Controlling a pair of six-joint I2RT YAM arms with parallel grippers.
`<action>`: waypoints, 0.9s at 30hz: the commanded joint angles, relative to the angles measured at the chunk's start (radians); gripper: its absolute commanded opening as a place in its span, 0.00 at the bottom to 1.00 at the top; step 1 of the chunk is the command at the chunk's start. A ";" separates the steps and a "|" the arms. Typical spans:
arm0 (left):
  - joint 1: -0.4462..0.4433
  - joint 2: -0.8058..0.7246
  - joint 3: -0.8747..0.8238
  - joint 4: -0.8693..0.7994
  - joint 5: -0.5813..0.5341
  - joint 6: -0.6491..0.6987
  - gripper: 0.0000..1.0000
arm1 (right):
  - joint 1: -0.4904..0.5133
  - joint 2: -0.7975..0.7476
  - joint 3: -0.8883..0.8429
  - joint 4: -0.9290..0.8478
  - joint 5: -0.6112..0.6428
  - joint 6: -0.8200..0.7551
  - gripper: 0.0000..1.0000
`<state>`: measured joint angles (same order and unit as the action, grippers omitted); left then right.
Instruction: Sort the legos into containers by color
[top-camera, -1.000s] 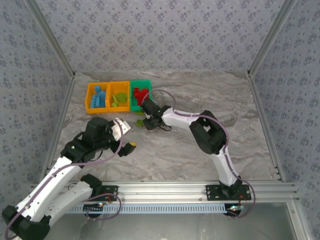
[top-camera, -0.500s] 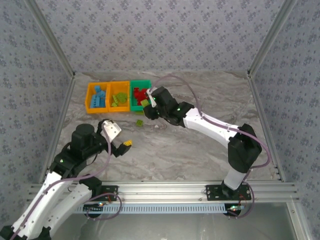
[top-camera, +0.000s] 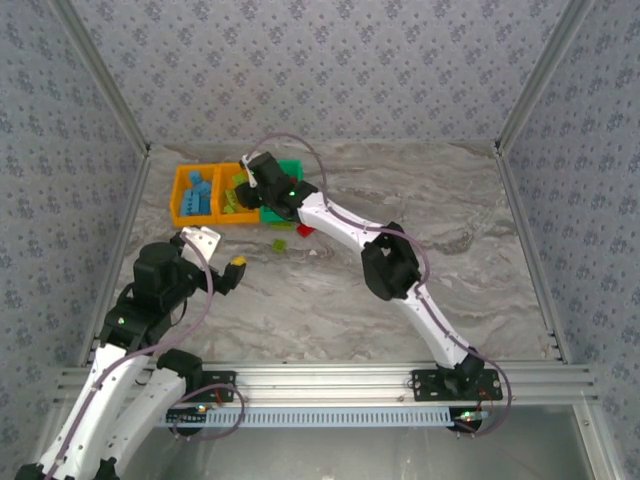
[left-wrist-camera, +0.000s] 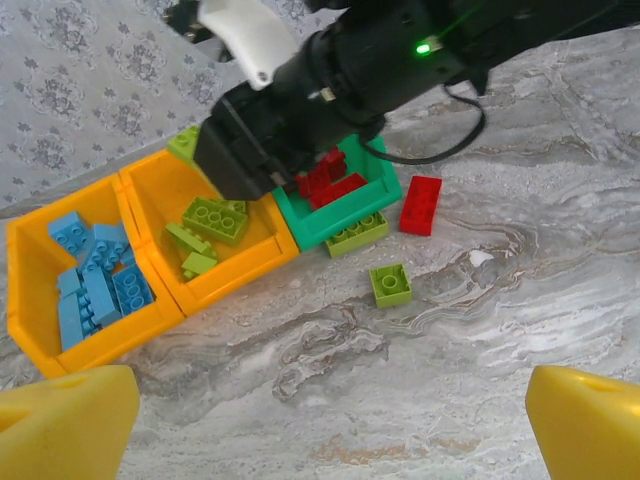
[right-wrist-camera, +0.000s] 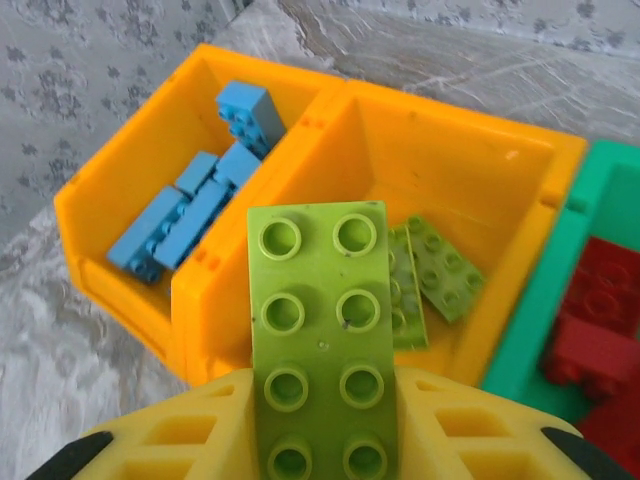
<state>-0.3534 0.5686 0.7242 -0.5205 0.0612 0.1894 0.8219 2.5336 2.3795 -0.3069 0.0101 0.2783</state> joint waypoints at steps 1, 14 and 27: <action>0.005 0.002 0.009 0.000 -0.008 -0.002 0.99 | -0.022 0.088 0.225 -0.147 -0.015 0.010 0.47; 0.027 0.085 0.026 -0.009 -0.011 -0.068 0.99 | -0.023 -0.461 -0.357 -0.139 -0.110 -0.014 0.63; -0.022 0.292 0.058 0.135 0.046 -0.575 0.99 | 0.038 -1.346 -1.232 -0.146 -0.116 0.004 0.81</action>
<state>-0.3500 0.7914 0.7761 -0.4595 0.1146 -0.2642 0.8494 1.2510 1.2461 -0.4171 -0.0734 0.2649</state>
